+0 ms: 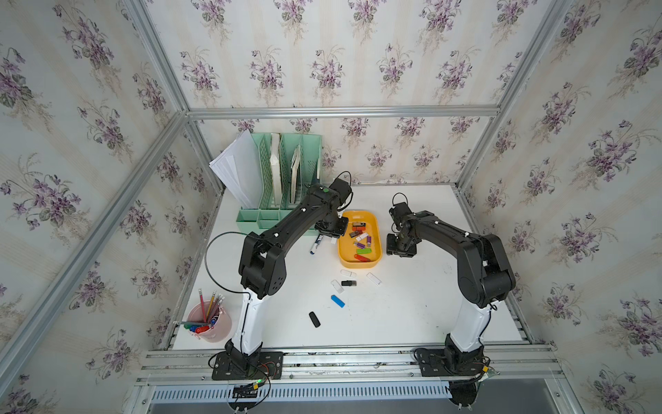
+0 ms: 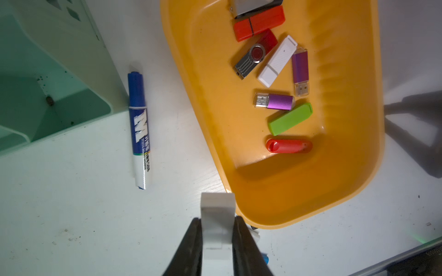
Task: Put the usb flash drive into the storage box
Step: Adjust the storage box at the center of the board, then place the USB flash in the storage box.
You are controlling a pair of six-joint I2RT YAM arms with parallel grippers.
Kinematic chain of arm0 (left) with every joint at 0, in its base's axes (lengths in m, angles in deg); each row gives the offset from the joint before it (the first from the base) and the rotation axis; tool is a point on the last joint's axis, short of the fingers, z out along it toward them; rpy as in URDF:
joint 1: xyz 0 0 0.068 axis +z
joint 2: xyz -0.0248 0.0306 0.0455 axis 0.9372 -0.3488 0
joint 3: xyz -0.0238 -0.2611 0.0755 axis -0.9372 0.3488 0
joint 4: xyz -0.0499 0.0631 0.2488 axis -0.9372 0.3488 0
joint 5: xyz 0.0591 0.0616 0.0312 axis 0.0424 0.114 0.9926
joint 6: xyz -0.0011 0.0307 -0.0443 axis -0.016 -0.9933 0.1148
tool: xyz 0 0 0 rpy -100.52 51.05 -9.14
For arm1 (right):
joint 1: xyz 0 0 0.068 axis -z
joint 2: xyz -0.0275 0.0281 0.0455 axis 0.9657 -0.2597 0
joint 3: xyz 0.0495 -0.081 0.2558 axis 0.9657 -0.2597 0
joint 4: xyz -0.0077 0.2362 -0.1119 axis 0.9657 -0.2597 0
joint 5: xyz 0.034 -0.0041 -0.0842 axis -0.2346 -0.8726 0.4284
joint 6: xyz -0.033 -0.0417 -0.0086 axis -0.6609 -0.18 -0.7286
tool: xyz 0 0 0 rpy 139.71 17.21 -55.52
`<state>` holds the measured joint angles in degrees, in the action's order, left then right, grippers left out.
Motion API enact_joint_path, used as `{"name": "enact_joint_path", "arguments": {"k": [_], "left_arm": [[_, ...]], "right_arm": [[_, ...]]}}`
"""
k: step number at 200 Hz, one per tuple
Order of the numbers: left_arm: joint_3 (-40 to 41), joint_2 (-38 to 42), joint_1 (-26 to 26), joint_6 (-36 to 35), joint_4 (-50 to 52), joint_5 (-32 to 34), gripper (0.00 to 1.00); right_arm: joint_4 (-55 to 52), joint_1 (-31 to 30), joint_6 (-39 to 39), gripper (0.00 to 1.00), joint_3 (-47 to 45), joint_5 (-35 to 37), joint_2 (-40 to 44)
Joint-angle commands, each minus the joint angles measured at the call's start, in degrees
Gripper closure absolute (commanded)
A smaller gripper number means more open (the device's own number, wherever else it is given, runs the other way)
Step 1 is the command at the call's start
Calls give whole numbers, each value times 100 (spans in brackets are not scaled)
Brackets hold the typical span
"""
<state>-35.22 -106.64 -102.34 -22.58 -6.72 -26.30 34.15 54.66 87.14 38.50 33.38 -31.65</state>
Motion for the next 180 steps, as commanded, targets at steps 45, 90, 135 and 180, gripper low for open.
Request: {"name": "enact_joint_path", "arguments": {"k": [45, 90, 135, 180], "left_arm": [[16, -99, -46, 28, 132, -18, 73], [280, -141, -64, 70, -103, -69, 73], [-181, -562, -125, 2, -72, -53, 73], [-782, -1225, -126, -81, 75, -82, 74]], "right_arm": [[387, -501, 99, 47, -10, -663, 63], [347, -671, 377, 47, -394, -351, 378], [242, -402, 411, 47, -1030, -219, 1222], [19, -252, 314, 47, -1243, -144, 1663]]}}
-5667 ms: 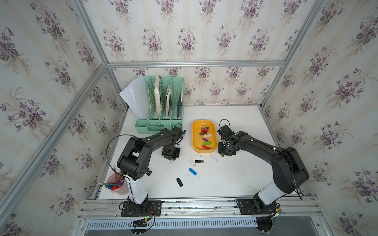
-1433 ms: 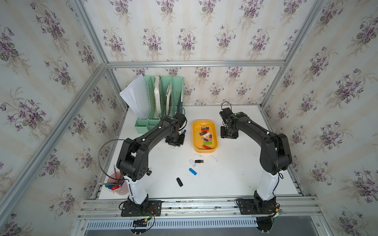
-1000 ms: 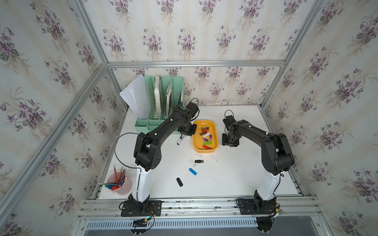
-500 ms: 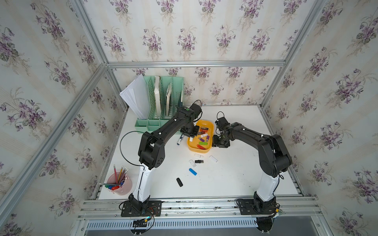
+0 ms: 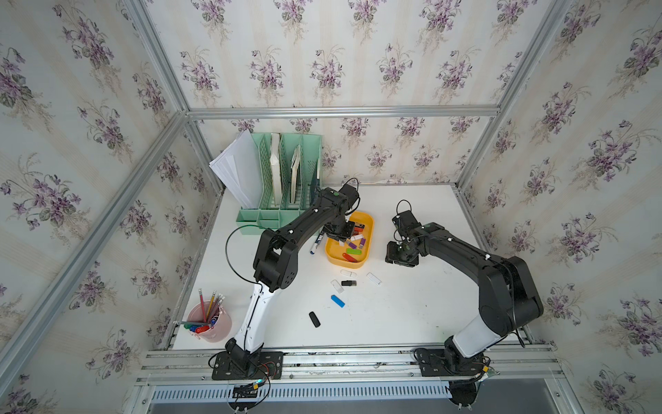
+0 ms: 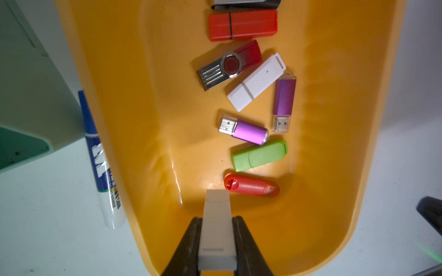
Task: Put the usb flash drive into the storage box
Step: Place the USB flash in the storage box.
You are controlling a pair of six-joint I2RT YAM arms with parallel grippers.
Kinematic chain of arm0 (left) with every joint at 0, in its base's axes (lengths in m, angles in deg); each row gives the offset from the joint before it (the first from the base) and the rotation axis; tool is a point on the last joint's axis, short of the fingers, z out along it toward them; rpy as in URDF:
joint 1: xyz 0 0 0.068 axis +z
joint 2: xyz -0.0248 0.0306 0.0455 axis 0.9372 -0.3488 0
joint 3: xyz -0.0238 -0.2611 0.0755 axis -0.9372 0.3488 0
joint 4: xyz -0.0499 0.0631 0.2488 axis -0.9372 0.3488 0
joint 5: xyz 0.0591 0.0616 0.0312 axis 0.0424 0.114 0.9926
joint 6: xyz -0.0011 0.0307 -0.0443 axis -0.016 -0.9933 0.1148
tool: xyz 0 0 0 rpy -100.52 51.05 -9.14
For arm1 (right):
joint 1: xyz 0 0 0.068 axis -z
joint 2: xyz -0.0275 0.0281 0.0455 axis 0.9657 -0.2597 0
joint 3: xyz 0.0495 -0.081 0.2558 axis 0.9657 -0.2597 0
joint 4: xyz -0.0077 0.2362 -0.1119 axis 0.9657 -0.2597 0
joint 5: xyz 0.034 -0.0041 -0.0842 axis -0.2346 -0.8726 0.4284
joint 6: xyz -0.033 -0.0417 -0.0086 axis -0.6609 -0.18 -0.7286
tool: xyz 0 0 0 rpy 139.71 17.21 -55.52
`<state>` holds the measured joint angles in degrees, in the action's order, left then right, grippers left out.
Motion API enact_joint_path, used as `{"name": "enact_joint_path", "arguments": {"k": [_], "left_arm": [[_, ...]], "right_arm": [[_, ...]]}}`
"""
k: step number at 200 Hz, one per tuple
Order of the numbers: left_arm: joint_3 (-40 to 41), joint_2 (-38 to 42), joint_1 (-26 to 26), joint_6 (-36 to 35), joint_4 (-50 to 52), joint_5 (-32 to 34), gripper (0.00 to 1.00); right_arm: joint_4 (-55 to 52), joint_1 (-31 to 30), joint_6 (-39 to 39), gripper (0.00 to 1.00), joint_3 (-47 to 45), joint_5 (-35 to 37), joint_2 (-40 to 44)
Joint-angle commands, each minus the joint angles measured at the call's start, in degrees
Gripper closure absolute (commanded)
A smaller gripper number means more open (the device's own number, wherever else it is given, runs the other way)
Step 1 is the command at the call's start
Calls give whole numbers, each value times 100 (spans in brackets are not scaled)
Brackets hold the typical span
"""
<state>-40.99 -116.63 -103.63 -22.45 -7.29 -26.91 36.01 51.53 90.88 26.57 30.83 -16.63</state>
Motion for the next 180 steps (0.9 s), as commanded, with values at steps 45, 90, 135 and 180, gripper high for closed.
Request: {"name": "enact_joint_path", "arguments": {"k": [45, 90, 135, 180], "left_arm": [[-272, -439, 9, -153, 170, 124, 73], [-437, -656, 12, -235, 270, 271, 71], [-667, -791, 31, -252, 340, 289, 55], [-511, -239, 49, -179, 332, 133, 39]], "right_arm": [[-222, 110, -98, 47, -56, 117, 250], [-209, 112, -110, 47, -99, 68, 273], [-31, 93, -328, 46, -370, -38, 471], [383, -500, -691, 42, -798, -123, 691]]}}
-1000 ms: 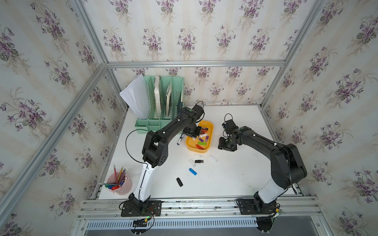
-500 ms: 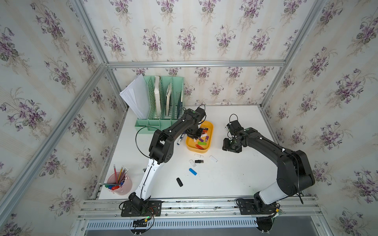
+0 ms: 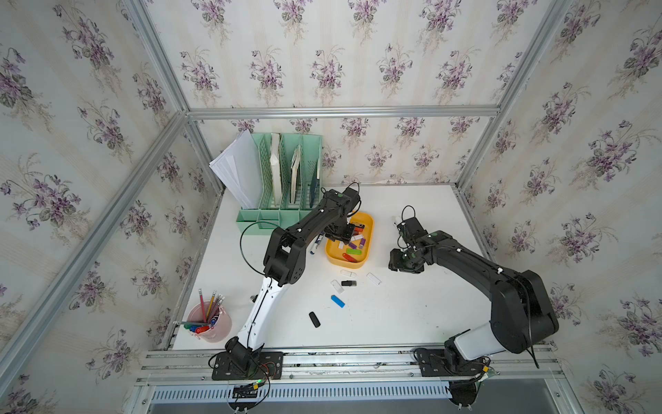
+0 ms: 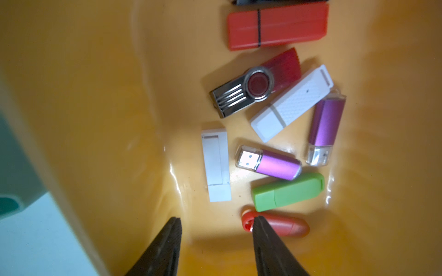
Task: Put the usb flash drive into the storage box
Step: Place the USB flash in the storage box, then pick up the USB flash from the center of the board.
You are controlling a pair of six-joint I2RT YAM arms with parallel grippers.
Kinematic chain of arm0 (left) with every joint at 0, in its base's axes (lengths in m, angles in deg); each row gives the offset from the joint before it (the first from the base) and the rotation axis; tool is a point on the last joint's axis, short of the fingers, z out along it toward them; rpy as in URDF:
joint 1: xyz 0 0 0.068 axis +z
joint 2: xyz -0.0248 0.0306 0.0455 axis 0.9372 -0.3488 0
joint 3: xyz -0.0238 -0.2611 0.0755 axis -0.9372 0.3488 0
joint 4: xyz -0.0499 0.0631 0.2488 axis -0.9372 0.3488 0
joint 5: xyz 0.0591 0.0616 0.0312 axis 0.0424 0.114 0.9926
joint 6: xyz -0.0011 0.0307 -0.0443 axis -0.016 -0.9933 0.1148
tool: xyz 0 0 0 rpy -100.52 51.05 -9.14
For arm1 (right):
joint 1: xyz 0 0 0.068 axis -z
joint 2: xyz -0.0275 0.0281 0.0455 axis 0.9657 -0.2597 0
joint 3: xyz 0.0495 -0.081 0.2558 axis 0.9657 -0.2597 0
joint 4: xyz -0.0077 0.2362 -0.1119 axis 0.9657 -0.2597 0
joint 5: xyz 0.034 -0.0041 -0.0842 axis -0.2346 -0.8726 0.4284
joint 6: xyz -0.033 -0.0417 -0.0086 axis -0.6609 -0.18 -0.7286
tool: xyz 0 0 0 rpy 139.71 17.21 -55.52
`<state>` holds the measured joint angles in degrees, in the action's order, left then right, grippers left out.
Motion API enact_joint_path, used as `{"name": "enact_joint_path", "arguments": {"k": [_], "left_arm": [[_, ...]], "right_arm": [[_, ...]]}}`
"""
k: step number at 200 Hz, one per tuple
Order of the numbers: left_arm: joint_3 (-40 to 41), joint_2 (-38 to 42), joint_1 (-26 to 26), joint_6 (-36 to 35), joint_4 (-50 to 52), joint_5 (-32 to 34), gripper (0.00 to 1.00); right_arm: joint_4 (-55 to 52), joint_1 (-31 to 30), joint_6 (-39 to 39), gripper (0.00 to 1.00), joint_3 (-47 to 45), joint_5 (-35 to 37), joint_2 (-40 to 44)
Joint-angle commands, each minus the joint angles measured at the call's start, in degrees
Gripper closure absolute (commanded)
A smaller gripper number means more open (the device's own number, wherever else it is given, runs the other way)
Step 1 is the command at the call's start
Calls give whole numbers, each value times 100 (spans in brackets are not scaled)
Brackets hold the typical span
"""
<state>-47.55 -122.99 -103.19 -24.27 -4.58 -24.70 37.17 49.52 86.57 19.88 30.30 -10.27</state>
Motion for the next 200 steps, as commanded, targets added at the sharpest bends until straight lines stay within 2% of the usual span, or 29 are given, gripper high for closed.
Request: {"name": "enact_joint_path", "arguments": {"k": [1, 13, 19, 40, 69, 94, 166, 200], "left_arm": [[157, 416, 9, 9, 59, -89, 38], [498, 779, 10, 51, 3, -94, 35], [726, 1001, 3, 79, -45, -90, 34], [1871, 1804, 19, 194, -359, -65, 30], [3426, 2757, 48, 404, -782, -55, 28], [4406, 3298, 56, 524, -1040, -77, 27], [5840, 3942, 56, 841, -1326, -291, 23], [6303, 4197, -1, 1021, -1307, -301, 22]], "right_arm": [[277, -319, -263, 42, -134, -71, 48], [361, -497, -297, 41, -190, -54, 5], [405, -795, -293, 41, -198, -37, -34], [606, -1126, -293, 40, -259, 48, -162], [805, -1339, -336, 40, -288, 253, -410], [868, -1367, -366, 40, -253, 497, -571], [1084, -1366, -621, 41, -262, 685, -832], [1112, -1381, -653, 47, -253, 573, -938]]}}
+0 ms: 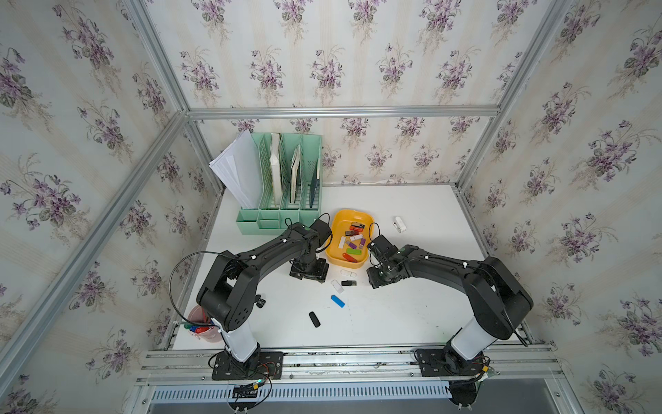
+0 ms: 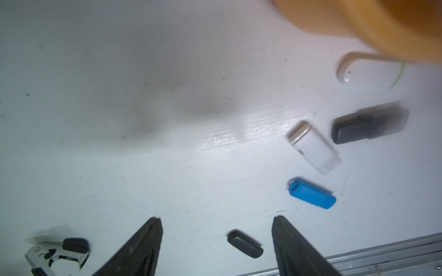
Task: Put the usb flash drive into the storage box
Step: Pick up the USB flash from the center of the board.
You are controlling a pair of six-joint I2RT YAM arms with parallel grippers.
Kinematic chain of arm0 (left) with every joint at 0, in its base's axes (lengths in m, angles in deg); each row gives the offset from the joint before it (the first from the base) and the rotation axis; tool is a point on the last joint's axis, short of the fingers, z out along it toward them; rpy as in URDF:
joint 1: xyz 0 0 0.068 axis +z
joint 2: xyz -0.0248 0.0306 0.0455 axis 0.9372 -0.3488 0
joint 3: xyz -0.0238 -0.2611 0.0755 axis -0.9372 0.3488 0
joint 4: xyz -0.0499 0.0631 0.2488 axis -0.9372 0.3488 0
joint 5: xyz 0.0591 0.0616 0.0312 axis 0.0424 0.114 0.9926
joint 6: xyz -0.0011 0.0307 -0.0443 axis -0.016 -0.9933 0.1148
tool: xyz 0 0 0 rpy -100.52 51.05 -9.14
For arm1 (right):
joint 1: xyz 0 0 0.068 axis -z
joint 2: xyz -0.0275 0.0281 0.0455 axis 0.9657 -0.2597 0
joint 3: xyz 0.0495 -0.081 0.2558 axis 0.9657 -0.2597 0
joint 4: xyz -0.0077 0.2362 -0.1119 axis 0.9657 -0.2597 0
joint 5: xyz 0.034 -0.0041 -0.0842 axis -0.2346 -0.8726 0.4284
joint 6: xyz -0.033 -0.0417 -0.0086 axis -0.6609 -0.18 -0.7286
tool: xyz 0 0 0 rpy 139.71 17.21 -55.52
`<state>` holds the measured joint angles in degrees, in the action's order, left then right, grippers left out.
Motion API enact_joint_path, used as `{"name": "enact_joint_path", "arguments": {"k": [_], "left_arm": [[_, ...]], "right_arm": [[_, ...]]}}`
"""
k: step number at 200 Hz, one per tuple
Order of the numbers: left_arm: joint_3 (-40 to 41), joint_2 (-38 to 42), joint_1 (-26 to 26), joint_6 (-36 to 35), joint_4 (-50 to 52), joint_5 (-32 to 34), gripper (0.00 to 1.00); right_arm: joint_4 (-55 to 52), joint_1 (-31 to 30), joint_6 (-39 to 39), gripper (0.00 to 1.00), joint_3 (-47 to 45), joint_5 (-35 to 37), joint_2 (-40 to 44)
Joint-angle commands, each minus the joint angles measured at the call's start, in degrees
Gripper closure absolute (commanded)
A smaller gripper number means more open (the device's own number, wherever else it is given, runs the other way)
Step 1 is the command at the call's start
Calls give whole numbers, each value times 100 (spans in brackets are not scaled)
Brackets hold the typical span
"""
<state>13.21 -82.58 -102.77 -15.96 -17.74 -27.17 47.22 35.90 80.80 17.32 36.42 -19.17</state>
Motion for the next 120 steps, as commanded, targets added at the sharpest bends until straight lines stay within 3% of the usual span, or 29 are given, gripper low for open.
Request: {"name": "enact_joint_path", "arguments": {"k": [1, 120], "left_arm": [[240, 160, -40, 194, 10, -49, 22], [1276, 637, -584, 940, -134, -294, 20]], "right_arm": [[111, -22, -76, 47, -2, -37, -47], [246, -180, -15, 64, -207, 87, -150]]}}
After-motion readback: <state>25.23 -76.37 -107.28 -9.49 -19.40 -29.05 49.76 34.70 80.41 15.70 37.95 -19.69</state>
